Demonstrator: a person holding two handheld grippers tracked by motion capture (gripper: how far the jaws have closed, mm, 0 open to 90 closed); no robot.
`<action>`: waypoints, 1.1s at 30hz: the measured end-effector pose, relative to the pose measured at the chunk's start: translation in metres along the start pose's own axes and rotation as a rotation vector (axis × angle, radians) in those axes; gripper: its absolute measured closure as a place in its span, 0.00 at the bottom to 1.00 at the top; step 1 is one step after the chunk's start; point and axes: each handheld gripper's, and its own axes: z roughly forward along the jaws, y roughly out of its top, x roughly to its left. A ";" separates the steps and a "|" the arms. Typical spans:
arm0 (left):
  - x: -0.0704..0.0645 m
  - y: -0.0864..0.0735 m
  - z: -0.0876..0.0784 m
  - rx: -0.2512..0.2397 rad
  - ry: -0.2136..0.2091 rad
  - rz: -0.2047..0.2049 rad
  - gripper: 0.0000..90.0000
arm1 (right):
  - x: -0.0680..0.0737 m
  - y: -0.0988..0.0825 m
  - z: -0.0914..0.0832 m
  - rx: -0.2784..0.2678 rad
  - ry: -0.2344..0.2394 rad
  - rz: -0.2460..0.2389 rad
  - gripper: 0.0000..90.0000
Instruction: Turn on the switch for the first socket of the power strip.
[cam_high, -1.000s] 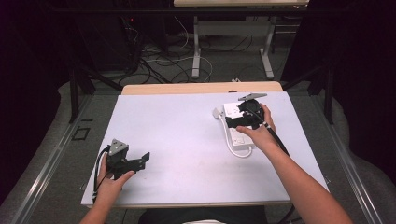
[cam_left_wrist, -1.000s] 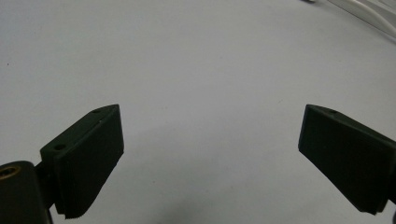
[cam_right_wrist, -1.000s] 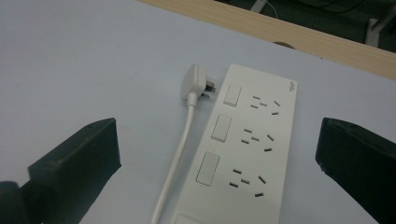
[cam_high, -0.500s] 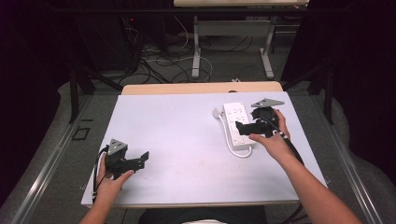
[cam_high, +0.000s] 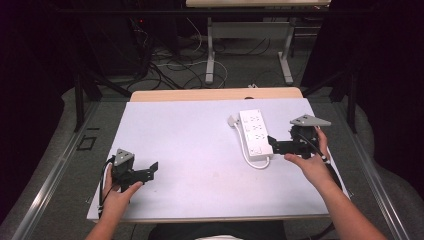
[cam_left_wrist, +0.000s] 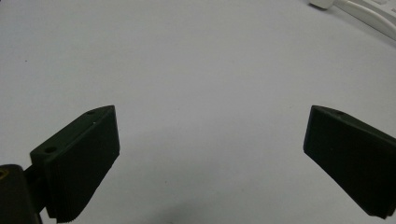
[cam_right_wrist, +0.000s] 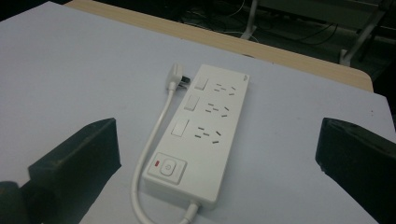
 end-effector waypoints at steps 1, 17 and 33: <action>0.000 0.000 0.000 0.002 -0.001 -0.001 0.03 | -0.001 -0.002 -0.003 0.000 -0.001 0.002 0.00; 0.001 -0.001 0.002 -0.008 0.001 -0.015 0.00 | -0.019 -0.051 -0.033 -0.055 -0.050 0.079 0.00; 0.002 -0.002 0.002 -0.005 0.000 -0.011 0.00 | -0.036 -0.091 -0.019 -0.033 -0.102 0.113 0.00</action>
